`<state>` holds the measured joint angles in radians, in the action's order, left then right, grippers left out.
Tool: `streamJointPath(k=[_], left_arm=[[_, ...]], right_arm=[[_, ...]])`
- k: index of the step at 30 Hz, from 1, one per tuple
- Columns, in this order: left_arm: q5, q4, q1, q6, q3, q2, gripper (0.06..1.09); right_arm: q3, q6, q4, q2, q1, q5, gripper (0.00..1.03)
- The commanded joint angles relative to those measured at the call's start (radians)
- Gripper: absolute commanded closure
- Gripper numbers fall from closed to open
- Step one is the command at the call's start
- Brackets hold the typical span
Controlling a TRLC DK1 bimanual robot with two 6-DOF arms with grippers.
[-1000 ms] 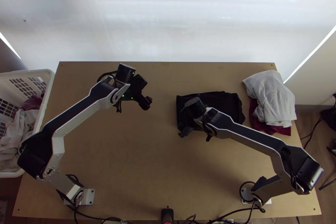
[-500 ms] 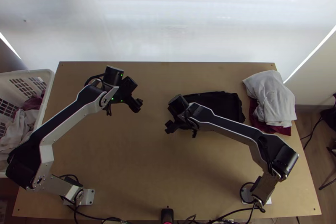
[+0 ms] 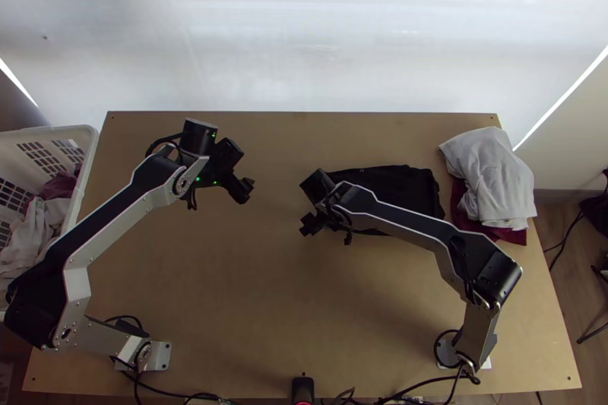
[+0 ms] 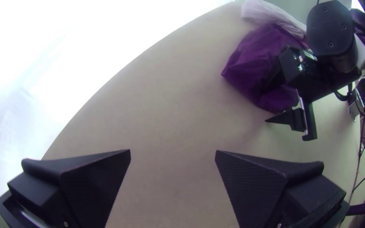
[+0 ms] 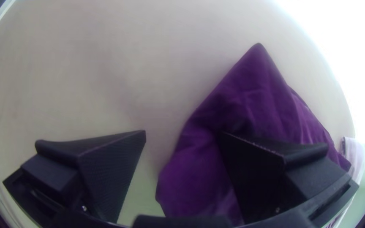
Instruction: Fold the t-shirt
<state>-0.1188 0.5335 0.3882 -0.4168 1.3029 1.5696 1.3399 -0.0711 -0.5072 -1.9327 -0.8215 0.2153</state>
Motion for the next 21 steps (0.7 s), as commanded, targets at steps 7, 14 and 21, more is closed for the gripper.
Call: streamJointPath(k=[7,14,21], left_arm=[[0.001,0.008,-0.023,-0.022,-0.022,-0.037,0.11],[-0.001,0.011,-0.025,-0.027,-0.024,-0.045,0.11],[0.001,0.013,-0.028,-0.028,-0.04,-0.062,0.11]], right_arm=[[-0.002,0.011,-0.036,0.047,-0.007,0.116,0.24],[0.027,0.039,-0.059,0.08,-0.028,0.173,0.24],[-0.015,0.03,-0.059,0.052,-0.028,0.176,0.24]])
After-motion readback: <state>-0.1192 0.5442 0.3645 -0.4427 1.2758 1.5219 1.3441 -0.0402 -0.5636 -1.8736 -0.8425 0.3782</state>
